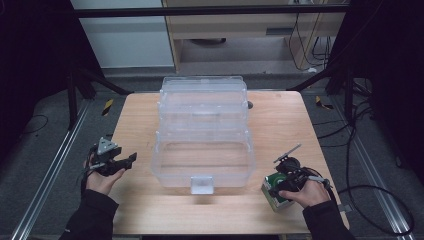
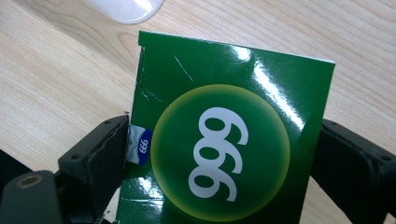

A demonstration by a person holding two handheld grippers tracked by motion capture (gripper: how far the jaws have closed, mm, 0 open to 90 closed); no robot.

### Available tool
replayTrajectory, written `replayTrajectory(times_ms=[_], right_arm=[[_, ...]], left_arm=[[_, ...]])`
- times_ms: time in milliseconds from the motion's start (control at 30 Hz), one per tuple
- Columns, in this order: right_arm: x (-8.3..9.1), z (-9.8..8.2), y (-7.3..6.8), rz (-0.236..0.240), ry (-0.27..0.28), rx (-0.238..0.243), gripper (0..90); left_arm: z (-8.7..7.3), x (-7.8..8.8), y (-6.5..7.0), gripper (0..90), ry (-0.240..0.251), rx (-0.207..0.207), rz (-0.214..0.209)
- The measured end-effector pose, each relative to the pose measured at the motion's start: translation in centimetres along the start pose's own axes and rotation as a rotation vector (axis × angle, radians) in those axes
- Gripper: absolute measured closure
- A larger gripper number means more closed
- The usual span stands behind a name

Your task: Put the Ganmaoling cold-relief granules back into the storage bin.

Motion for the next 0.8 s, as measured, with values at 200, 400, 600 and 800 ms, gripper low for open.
replayTrajectory(times_ms=[200,400,600,800], right_arm=[[0.19,0.19,0.12,-0.002,-0.022,0.011,14.9],[0.25,0.23,0.09,-0.003,-0.051,0.011,15.8],[0.25,0.27,0.10,-0.004,-0.065,0.002,17.2],[0.36,0.46,0.05,-0.004,-0.090,-0.003,18.6]], left_arm=[[-0.06,-0.05,0.05,34.4,-0.003,0.001,-0.003],[-0.14,-0.10,0.08,34.4,-0.009,-0.004,-0.005],[-0.16,-0.16,0.22,34.4,-0.012,-0.010,-0.008],[-0.33,-0.27,0.20,34.3,-0.021,-0.014,-0.008]])
Point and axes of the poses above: each handheld gripper's, and its own axes: x roughly backward along the jaws, z roughly out of its top, y roughly to its right, the point moved 6 cm from there along -x, roughly forward along the jaws, and after that the axes turned 10 degrees about y, right-handed, at the moved point
